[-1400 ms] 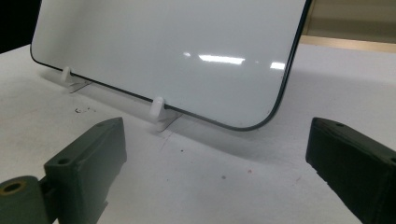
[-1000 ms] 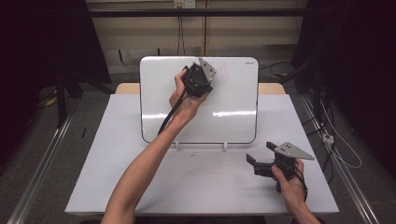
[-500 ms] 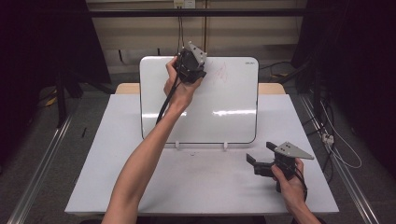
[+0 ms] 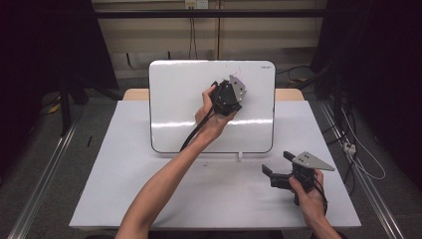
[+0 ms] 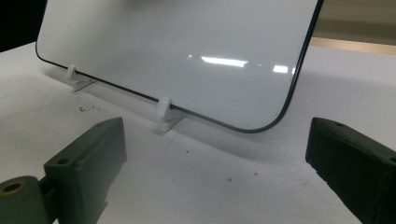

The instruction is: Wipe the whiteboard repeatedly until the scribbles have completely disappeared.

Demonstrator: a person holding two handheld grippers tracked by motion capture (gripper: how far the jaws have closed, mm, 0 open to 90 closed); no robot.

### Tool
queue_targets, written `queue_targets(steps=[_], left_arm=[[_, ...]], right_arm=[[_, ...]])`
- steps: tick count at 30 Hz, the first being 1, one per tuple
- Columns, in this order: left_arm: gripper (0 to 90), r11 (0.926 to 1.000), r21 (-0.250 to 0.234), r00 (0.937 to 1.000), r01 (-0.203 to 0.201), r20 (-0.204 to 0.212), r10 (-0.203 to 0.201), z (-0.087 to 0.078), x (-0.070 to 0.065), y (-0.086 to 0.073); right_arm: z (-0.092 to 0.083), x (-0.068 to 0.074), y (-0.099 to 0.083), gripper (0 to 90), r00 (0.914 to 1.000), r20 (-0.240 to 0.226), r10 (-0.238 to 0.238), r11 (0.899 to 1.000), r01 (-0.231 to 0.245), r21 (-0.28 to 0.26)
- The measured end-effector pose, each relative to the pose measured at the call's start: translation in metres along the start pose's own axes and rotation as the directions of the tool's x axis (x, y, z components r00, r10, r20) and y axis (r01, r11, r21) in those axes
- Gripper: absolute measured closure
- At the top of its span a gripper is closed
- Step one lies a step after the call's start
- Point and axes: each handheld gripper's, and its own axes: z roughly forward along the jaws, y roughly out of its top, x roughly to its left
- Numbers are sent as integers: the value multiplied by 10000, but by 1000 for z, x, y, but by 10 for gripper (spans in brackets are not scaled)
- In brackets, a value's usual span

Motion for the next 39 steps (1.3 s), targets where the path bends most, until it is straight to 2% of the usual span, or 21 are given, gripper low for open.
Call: queue_targets(steps=[1,2,7,9,10,11,14,17,21,23,25,27,28,30,31,34,35,37,39], left_arm=[[413,9999,-73,9999,105,6,-105,1,3,0],[413,9999,-104,9998,75,-157,-76,1,8,1],[413,9978,-45,9945,664,-809,-665,4,46,13],[413,9976,-103,9917,690,-1083,-697,6,55,19],[413,9964,-105,9902,843,-1110,-849,8,56,22],[413,9965,-111,9898,825,-1152,-833,9,57,24],[413,9980,-162,9909,619,-1186,-634,14,49,32],[413,9993,-124,9952,345,-907,-355,17,33,34],[413,9993,-192,9986,-314,-438,305,17,-1,24],[413,9983,-257,9982,-524,-298,517,14,-13,19],[413,9985,-218,9986,-501,-164,498,12,-13,19],[413,9995,-217,9997,-224,-59,223,14,-5,21],[413,9995,-198,9995,-264,-193,260,14,-2,22],[413,9997,-180,9989,156,-440,-164,15,12,26],[413,9998,-150,9981,165,-595,-174,15,18,28],[413,9991,-73,9939,415,-1022,-421,16,35,33],[413,9978,-69,9906,654,-1197,-657,15,44,33],[413,9964,-10,9857,853,-1455,-845,13,56,32],[413,9953,-36,9839,965,-1505,-960,10,63,27]], right_arm=[[0,0,0,50,10000,-15,0,10000,0,-6],[-1,0,0,50,10000,-22,-25,10000,25,-9],[-2,-2,-1,50,10000,31,42,10000,-42,-35],[-2,-2,-1,51,10000,58,72,10000,-72,-9],[-2,-2,-1,50,10000,60,72,10000,-72,-13],[-3,-3,-1,50,10000,39,39,10000,-39,-8],[-2,-2,-1,50,10000,37,66,10000,-66,-12],[-2,-3,-2,50,10000,9,70,10000,-70,-21],[-3,-2,-1,50,10000,-16,10,10000,-11,-25],[-3,-1,-1,50,10000,-28,-17,10000,17,-28],[-3,-1,-2,50,10000,-2,13,10000,-13,-30],[-3,-1,-1,51,10000,3,-14,10000,14,-19],[-3,-1,-1,51,10000,-2,16,10000,-16,-39],[-3,0,-1,50,10000,-9,-51,10000,51,-30],[-3,-1,-1,50,10000,-9,-32,10000,32,-23],[-3,-2,-2,51,10000,28,21,10000,-21,-18],[-3,-2,-2,51,10000,-1,25,10000,-25,-23],[-4,-2,-2,50,10000,17,16,10000,-16,-21],[-5,-2,-2,50,10000,16,3,10000,-3,-32]])
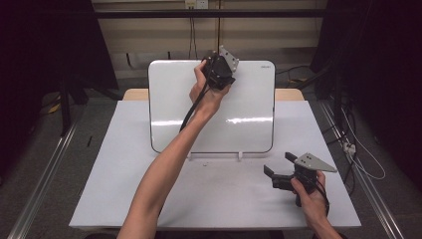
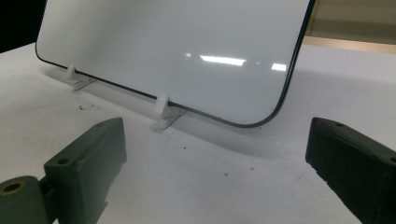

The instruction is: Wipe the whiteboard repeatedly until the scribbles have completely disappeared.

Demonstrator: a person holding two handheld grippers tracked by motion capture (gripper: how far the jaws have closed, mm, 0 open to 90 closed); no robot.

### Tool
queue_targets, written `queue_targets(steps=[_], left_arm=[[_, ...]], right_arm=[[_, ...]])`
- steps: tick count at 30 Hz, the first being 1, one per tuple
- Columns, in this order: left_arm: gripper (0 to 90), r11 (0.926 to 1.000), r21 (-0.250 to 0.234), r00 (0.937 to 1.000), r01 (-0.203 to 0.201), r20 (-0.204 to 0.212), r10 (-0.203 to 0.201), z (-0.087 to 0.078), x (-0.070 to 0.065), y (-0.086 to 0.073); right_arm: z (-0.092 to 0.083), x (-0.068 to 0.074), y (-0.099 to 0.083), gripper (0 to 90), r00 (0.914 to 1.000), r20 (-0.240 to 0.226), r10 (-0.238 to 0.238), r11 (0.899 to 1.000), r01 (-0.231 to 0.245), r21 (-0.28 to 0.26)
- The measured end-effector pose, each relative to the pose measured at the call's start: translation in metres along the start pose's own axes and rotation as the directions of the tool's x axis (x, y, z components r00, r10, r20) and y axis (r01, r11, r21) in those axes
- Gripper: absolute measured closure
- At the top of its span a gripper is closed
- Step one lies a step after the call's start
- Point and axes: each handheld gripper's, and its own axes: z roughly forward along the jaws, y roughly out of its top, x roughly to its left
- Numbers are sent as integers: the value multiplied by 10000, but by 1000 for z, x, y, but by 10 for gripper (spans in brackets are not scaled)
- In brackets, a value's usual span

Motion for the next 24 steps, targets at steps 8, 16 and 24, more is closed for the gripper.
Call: queue_targets(steps=[8,16,24], left_arm=[[413,9998,102,9996,191,-195,-189,-6,9,-12],[413,9994,-90,9991,-323,260,325,0,-23,-1],[413,9975,-274,9932,-655,942,678,-12,-52,-19]], right_arm=[[2,0,-1,51,10000,47,26,10000,-27,45],[2,0,-1,51,10000,26,54,10000,-54,46],[5,2,-1,51,10000,-34,1,9999,0,106]])
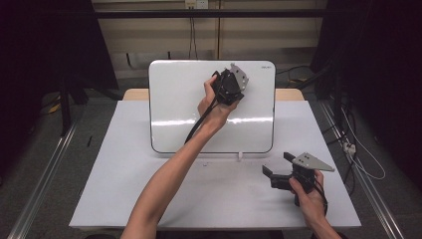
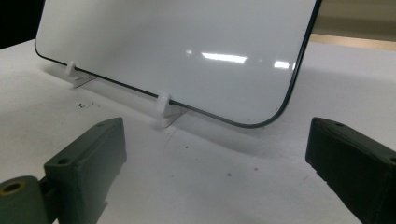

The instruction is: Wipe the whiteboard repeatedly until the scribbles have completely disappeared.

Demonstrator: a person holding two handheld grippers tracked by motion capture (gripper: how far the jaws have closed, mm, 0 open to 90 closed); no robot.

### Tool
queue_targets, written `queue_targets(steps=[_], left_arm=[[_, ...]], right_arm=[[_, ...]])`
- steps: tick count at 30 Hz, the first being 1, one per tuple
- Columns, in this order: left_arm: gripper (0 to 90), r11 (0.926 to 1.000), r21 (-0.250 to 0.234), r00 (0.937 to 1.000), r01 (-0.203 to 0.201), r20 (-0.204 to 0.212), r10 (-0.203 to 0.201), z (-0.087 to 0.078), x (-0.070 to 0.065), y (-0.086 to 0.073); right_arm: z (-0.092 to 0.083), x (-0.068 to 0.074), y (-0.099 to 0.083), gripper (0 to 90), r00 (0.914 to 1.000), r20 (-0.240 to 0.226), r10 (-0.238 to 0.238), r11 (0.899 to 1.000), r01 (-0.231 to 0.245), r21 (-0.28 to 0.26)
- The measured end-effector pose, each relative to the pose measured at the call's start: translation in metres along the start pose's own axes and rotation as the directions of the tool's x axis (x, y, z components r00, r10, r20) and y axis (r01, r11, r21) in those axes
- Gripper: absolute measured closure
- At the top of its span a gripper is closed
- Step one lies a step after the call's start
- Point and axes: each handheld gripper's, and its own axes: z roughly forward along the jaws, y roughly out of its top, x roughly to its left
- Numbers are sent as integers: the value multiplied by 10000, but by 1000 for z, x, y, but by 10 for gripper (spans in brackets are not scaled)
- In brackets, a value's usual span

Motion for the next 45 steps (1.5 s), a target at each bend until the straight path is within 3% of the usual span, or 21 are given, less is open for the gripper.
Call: queue_targets(steps=[3,8,11,14,19,20,25,31,33,36,40,42,43,45], left_arm=[[413,10000,79,10000,53,0,-53,-5,6,-9],[413,9958,202,9929,891,-811,-872,-16,54,-24],[413,9944,234,9893,1033,-1063,-1003,-22,67,-35],[413,9956,205,9916,909,-943,-886,-26,58,-43],[413,9984,191,9983,541,-233,-536,-31,29,-54],[412,9994,182,9993,280,-246,-275,-33,21,-56],[412,9994,337,9993,-128,367,115,-40,3,-63],[413,9974,169,9958,704,573,-712,-50,15,-73],[412,9952,93,9931,969,662,-973,-55,21,-75],[412,9862,-134,9812,1652,1034,-1630,-68,27,-78],[412,9777,-217,9701,2091,1304,-2046,-78,32,-86],[412,9698,-272,9612,2426,1422,-2364,-83,35,-92],[412,9690,-269,9602,2454,1444,-2392,-85,36,-94],[412,9593,-338,9488,2805,1612,-2717,-90,39,-98]], right_arm=[[0,1,0,51,10000,-16,-48,10000,48,-6],[0,3,1,50,10000,8,-97,10000,97,-15],[0,2,1,51,10000,50,-75,10000,75,-8],[1,1,1,51,9999,107,-102,9999,102,1],[1,2,1,51,9999,101,-126,9999,125,49],[1,2,1,51,9999,92,-126,9999,126,49],[2,6,1,51,9998,27,-190,9998,190,56],[5,7,1,52,9998,-24,-220,9997,220,121],[5,6,2,52,9998,-6,-220,9997,220,101],[5,7,4,52,9999,47,-146,9999,146,63],[8,9,5,53,9997,-18,-230,9997,230,79],[9,10,4,52,9998,-53,-200,9998,200,88],[10,11,4,52,9996,-81,-261,9996,262,120],[10,11,4,53,9996,-98,-252,9997,252,58]])
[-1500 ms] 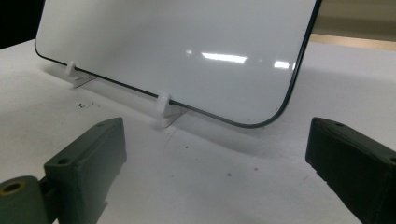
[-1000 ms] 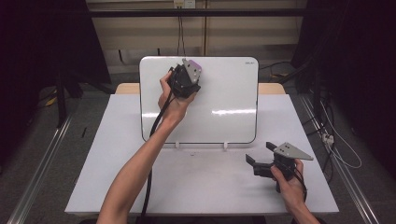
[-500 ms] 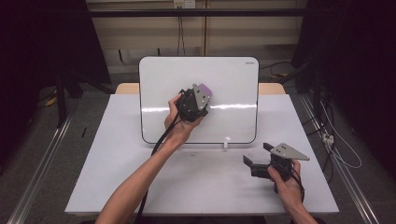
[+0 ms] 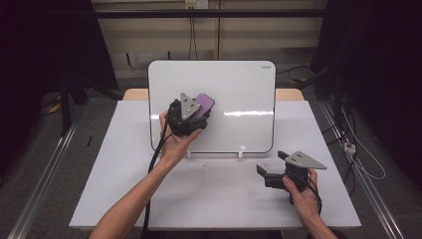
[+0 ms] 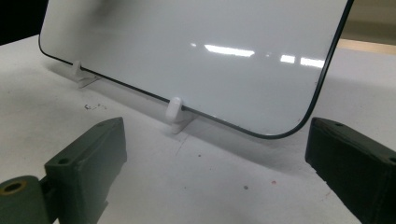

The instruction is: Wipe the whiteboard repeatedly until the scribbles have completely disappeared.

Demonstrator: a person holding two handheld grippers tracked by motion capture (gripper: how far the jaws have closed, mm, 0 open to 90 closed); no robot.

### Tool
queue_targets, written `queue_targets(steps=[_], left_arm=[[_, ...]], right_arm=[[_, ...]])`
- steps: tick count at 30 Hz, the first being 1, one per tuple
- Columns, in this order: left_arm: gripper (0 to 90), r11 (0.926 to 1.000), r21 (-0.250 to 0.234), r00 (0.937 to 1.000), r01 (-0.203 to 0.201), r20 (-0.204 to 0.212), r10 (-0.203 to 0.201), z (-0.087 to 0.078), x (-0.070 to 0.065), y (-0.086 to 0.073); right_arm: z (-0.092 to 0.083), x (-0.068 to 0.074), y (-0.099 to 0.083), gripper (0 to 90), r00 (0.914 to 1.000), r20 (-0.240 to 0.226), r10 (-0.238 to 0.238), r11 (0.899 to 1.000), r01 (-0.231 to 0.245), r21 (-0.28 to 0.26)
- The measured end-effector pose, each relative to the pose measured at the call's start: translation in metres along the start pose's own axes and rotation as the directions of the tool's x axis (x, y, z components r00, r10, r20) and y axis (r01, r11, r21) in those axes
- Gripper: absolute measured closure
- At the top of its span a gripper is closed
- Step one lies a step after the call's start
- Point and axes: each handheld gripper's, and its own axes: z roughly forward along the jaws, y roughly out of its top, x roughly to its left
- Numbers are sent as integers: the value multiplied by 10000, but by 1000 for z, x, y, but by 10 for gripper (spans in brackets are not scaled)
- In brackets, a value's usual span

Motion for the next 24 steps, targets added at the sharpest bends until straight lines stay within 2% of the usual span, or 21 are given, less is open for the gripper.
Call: queue_targets(steps=[3,6,9,11,12,14,16,20,24], left_arm=[[412,9986,-40,9982,523,289,-522,-10,5,-7],[412,9967,-80,9959,812,418,-808,-18,9,-13],[412,9923,-248,9909,1216,618,-1199,-26,11,-19],[412,9910,-327,9895,1301,678,-1276,-31,10,-21],[412,9914,-343,9899,1264,683,-1238,-33,9,-22],[412,9953,-277,9926,928,816,-903,-38,6,-22],[412,9961,-254,9928,849,867,-824,-42,2,-23],[412,9952,-292,9910,932,989,-899,-49,-4,-26],[412,9942,-396,9891,997,1126,-947,-54,-10,-30]], right_arm=[[0,1,0,53,10000,-4,43,9999,-43,-92],[1,3,1,53,9999,-47,161,9995,-162,-274],[2,7,1,53,9997,-91,218,9986,-222,-471],[2,10,0,53,9996,-135,238,9982,-245,-554],[3,13,0,53,9996,-218,190,9979,-203,-614],[4,17,0,52,9992,-361,146,9979,-169,-631],[5,21,1,52,9987,-508,40,9972,-78,-744],[8,29,2,50,9974,-717,-69,9963,8,-855],[16,38,4,56,9954,-931,-226,9971,157,-745]])
